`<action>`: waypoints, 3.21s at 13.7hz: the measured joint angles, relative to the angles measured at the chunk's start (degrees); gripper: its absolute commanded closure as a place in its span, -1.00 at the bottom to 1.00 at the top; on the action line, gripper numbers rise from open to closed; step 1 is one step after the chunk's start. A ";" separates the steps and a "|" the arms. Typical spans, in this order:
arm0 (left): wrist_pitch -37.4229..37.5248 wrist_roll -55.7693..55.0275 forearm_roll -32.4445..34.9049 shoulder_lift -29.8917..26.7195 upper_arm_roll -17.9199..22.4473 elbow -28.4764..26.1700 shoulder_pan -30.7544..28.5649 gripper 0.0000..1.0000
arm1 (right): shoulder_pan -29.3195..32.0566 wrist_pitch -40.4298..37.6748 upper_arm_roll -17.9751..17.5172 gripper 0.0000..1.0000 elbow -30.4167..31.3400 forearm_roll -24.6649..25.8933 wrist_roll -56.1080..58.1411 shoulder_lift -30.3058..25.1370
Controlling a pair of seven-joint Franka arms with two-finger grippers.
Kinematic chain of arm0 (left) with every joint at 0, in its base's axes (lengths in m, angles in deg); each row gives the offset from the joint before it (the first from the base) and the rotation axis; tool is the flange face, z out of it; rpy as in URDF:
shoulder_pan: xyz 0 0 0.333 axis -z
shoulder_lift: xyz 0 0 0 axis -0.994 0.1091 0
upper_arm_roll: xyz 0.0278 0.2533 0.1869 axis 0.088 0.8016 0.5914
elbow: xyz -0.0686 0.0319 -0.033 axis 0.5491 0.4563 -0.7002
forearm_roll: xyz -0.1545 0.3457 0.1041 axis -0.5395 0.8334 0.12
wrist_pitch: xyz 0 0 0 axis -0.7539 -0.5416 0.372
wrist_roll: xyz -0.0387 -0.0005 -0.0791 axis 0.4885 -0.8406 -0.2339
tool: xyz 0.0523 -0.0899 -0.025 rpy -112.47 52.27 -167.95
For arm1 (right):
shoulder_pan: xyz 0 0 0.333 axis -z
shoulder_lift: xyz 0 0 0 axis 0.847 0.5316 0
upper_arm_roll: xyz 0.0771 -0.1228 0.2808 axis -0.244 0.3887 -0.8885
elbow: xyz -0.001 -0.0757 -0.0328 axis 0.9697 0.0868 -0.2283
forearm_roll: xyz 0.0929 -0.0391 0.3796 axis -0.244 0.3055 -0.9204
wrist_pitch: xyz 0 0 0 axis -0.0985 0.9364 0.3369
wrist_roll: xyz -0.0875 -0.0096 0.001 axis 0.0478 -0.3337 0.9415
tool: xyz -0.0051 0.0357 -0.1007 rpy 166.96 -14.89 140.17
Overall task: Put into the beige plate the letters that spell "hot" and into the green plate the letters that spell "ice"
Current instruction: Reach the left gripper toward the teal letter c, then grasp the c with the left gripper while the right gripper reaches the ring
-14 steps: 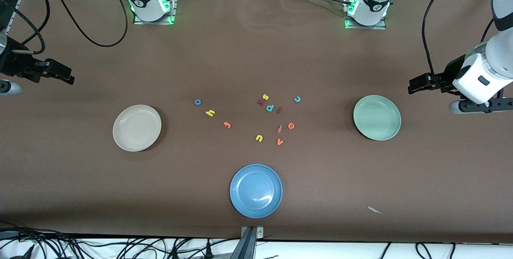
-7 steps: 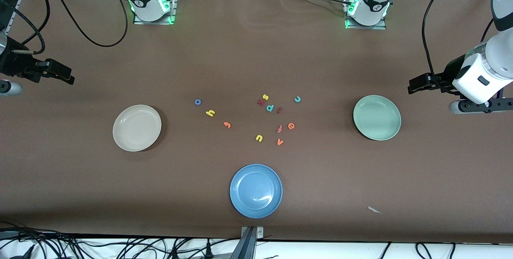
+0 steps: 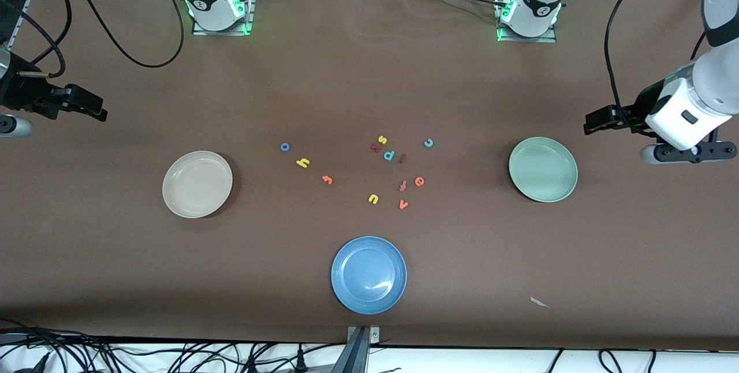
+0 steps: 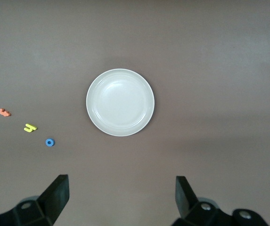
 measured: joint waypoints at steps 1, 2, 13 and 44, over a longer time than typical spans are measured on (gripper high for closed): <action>0.00 -0.43 0.00 0.09 -1.01 -0.53 0.03 -1.00 | 0.00 0.00 0.00 -1.00 0.00 0.00 0.01 0.00; -0.05 -1.85 0.00 0.32 -2.34 -1.14 0.07 -1.00 | 0.00 0.00 0.00 -1.00 0.01 0.00 0.01 0.01; -20.45 -29.22 -1.46 7.05 -14.44 -14.29 7.41 -1.00 | -0.56 -0.09 -0.07 -1.00 0.15 -0.06 0.03 0.89; -59.29 -43.68 0.02 20.00 -13.59 -36.56 13.49 0.10 | -1.70 34.16 -17.67 -1.00 23.60 0.63 -11.91 7.52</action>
